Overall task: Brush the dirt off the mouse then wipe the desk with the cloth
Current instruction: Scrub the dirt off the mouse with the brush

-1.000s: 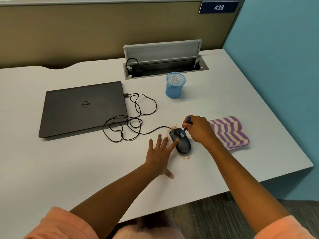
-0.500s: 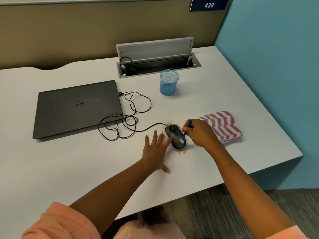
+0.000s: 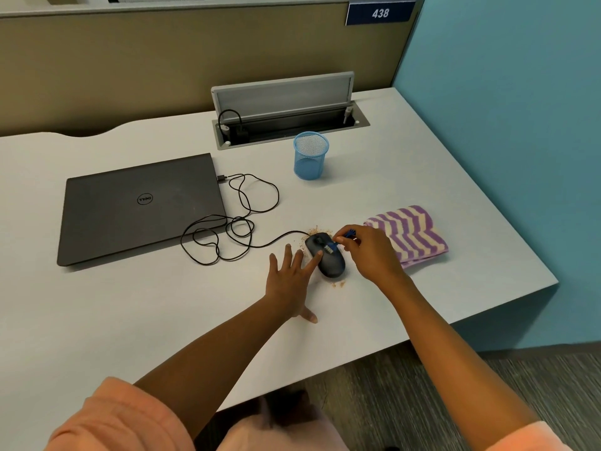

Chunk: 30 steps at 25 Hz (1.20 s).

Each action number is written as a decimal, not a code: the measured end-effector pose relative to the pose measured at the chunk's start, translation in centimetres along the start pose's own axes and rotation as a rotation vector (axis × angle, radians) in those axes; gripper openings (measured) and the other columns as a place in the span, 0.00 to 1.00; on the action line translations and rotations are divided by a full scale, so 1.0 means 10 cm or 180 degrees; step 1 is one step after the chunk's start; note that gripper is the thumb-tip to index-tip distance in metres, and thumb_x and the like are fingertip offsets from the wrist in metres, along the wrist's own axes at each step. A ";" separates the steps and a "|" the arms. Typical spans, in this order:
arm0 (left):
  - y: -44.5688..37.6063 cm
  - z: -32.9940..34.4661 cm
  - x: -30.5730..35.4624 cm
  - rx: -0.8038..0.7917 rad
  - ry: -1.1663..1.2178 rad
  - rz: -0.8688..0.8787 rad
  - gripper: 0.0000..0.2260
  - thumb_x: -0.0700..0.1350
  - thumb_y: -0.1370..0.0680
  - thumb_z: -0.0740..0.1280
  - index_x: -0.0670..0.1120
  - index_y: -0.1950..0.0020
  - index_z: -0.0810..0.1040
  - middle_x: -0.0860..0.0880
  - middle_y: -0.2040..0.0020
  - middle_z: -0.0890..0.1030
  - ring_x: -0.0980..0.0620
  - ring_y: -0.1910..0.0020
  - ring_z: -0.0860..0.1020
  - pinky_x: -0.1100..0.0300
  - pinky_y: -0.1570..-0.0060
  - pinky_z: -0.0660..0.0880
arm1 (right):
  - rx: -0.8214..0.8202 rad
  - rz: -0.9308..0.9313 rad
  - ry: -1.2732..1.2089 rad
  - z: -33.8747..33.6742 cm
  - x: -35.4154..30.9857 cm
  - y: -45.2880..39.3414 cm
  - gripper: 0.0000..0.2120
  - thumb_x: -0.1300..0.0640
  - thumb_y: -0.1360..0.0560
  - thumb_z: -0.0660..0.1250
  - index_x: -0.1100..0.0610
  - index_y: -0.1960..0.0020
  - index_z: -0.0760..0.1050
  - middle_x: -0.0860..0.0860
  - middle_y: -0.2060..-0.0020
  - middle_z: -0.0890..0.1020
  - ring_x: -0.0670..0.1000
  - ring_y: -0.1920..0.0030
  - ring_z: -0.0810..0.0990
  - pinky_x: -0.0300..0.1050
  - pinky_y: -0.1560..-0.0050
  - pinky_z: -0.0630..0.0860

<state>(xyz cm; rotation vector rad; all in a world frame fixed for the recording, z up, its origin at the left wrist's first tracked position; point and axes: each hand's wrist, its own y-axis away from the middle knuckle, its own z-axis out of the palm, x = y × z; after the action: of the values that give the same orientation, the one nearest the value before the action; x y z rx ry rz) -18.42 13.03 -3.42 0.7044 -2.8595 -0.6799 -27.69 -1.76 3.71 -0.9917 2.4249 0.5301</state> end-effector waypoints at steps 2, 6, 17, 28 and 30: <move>0.01 0.00 0.01 -0.0003 -0.0031 -0.0007 0.63 0.71 0.36 0.73 0.55 0.22 0.30 0.41 0.19 0.43 0.36 0.22 0.37 0.34 0.27 0.41 | -0.0165 0.0036 0.0153 0.02 0.02 0.02 0.13 0.50 0.21 0.63 0.55 0.42 0.79 0.55 0.48 0.84 0.55 0.48 0.82 0.47 0.46 0.80; 0.01 0.01 0.00 0.0025 -0.0048 -0.0005 0.63 0.72 0.37 0.73 0.54 0.22 0.30 0.41 0.19 0.44 0.36 0.22 0.37 0.34 0.27 0.42 | 0.0111 -0.0061 0.0024 0.01 0.01 0.05 0.10 0.51 0.21 0.63 0.53 0.46 0.81 0.53 0.51 0.85 0.53 0.52 0.82 0.40 0.54 0.78; 0.01 0.02 0.00 0.0075 -0.0047 -0.0007 0.63 0.72 0.37 0.73 0.54 0.22 0.29 0.41 0.19 0.46 0.36 0.22 0.38 0.35 0.27 0.43 | 0.0368 -0.0220 -0.0183 0.04 0.08 0.17 0.10 0.54 0.21 0.65 0.54 0.45 0.83 0.51 0.49 0.85 0.50 0.50 0.83 0.38 0.50 0.78; 0.03 0.00 -0.01 0.0095 -0.0004 0.0022 0.63 0.71 0.37 0.73 0.54 0.22 0.30 0.41 0.19 0.46 0.36 0.22 0.38 0.35 0.27 0.43 | 0.0538 -0.0294 -0.0549 0.08 0.30 0.35 0.10 0.57 0.22 0.66 0.54 0.44 0.83 0.50 0.49 0.86 0.49 0.49 0.83 0.37 0.47 0.78; 0.03 -0.01 0.00 0.0079 -0.0004 0.0018 0.63 0.71 0.37 0.73 0.54 0.22 0.30 0.41 0.19 0.46 0.36 0.22 0.38 0.35 0.27 0.43 | 0.0359 -0.0223 -0.0441 0.12 0.33 0.37 0.09 0.56 0.22 0.65 0.54 0.46 0.83 0.51 0.50 0.86 0.50 0.51 0.83 0.36 0.51 0.78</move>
<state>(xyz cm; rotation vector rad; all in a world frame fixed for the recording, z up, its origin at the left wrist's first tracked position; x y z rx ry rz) -18.50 13.24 -3.19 0.6991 -2.8747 -0.6454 -32.13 -0.48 1.52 -0.9563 2.2628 0.4186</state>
